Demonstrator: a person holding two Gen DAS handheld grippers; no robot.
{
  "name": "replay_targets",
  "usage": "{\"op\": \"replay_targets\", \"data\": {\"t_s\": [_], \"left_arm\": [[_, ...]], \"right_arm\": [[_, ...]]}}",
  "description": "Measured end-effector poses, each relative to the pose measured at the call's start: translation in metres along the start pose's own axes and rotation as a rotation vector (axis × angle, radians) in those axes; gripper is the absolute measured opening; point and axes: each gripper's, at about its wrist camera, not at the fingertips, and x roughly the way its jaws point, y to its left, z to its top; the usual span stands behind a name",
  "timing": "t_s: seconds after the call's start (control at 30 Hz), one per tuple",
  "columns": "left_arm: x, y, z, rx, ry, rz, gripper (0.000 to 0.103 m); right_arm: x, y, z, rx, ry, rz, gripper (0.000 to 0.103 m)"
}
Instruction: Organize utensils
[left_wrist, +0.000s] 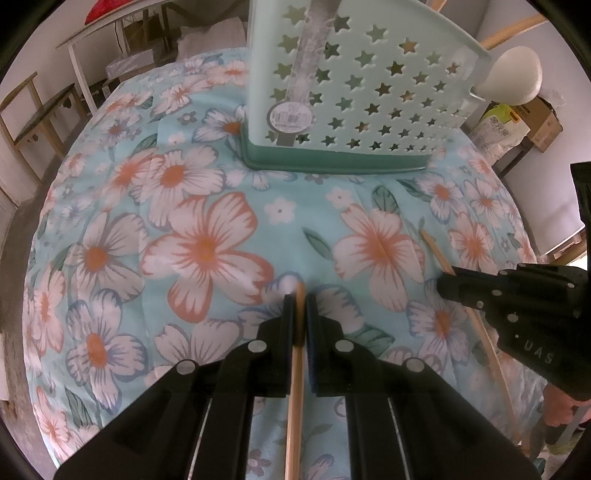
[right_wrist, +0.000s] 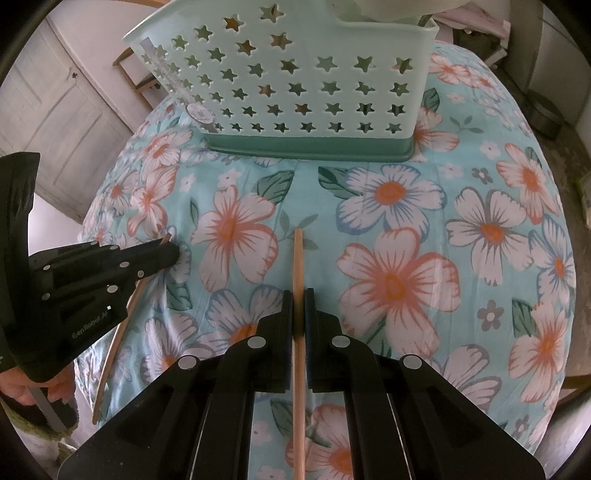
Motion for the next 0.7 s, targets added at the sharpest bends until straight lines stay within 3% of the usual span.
{"op": "replay_targets", "data": {"t_s": [0.7], "left_arm": [[-0.0045,-0.0048,0.0042,-0.004,-0.041,-0.003,0.004]], "right_arm": [[-0.0063,-0.0040,0.0026,0.003,-0.009,0.025,0.004]]}}
